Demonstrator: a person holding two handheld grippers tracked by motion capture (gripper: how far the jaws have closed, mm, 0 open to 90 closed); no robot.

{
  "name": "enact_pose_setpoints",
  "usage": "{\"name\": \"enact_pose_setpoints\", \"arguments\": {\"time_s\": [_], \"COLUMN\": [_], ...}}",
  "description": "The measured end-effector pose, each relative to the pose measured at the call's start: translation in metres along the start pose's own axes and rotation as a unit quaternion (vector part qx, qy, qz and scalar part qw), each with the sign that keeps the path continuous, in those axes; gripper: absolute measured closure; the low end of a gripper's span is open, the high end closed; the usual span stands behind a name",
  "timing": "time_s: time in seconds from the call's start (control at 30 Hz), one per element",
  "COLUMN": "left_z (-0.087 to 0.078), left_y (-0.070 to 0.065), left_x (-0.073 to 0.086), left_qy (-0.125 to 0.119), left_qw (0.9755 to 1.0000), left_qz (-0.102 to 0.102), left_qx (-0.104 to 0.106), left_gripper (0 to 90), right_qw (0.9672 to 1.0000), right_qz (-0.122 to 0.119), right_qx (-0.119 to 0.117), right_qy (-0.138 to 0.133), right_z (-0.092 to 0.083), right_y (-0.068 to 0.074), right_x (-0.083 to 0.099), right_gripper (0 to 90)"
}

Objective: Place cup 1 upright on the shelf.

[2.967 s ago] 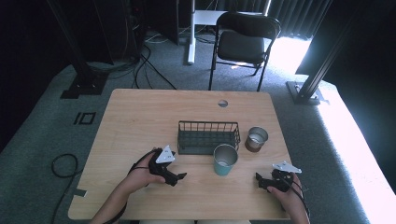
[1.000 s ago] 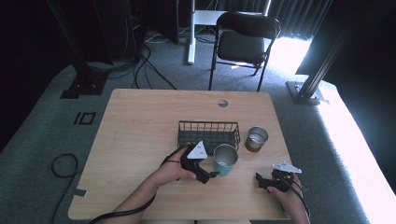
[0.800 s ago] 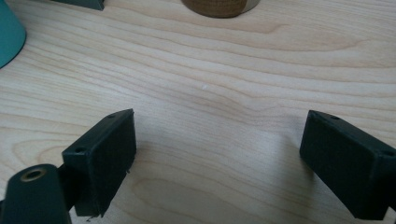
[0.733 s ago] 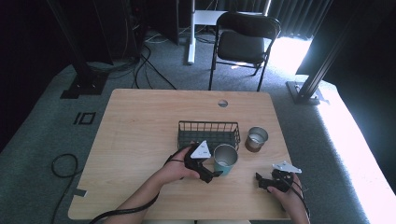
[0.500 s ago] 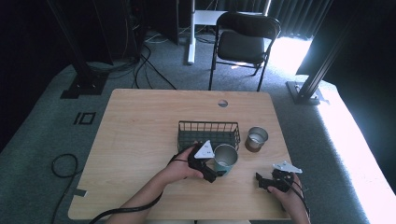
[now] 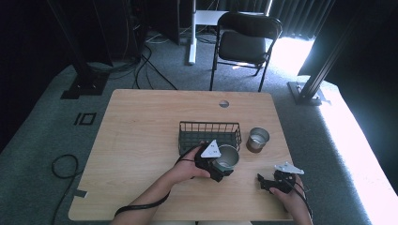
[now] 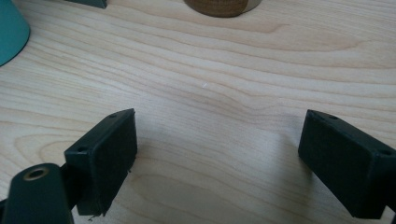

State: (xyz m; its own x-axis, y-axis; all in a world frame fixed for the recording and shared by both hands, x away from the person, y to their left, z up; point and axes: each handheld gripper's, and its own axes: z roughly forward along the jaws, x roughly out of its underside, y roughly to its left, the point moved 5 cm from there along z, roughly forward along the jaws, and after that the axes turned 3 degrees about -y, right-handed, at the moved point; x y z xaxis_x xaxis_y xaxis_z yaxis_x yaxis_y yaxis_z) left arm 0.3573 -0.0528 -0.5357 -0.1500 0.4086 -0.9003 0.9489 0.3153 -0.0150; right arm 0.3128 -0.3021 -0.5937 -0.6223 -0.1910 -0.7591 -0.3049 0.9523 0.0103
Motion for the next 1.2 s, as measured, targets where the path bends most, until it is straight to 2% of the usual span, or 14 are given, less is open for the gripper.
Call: {"name": "enact_pose_setpoints", "arguments": {"time_s": [0.3,0.4,0.7,0.73,0.8,0.97,1.2], "left_z": [0.007,0.009,0.015,0.016,0.017,0.016,0.011], "left_y": [-0.003,-0.004,-0.008,-0.009,-0.009,-0.013,-0.018], "left_x": [-0.003,-0.005,-0.007,-0.008,-0.009,-0.012,-0.019], "left_qy": [-0.005,-0.009,0.000,0.000,-0.002,0.004,-0.002], "left_qw": [1.0000,0.9999,0.9998,0.9998,0.9999,0.9996,0.9994], "left_qz": [0.005,0.003,0.020,0.020,0.005,0.013,0.015], "left_qx": [0.004,0.007,0.004,0.008,0.011,0.024,0.031], "left_gripper": [4.6,6.0,13.2,13.3,13.4,13.5,13.6], "right_qw": [1.0000,1.0000,1.0000,1.0000,1.0000,1.0000,1.0000], "right_qz": [0.000,0.000,0.000,0.000,0.000,0.000,-0.001], "right_qx": [0.000,0.000,0.000,0.000,0.000,0.000,0.000], "right_qy": [0.000,0.000,0.000,0.000,0.000,0.000,0.000], "right_z": [0.000,0.000,0.000,0.000,0.000,0.000,0.000], "right_y": [0.000,0.000,0.000,0.000,0.000,0.000,0.000], "right_x": [0.000,0.000,0.000,0.000,0.000,0.000,0.000], "right_gripper": [11.2,11.2,11.2,11.2,11.2,11.2,11.2]}}
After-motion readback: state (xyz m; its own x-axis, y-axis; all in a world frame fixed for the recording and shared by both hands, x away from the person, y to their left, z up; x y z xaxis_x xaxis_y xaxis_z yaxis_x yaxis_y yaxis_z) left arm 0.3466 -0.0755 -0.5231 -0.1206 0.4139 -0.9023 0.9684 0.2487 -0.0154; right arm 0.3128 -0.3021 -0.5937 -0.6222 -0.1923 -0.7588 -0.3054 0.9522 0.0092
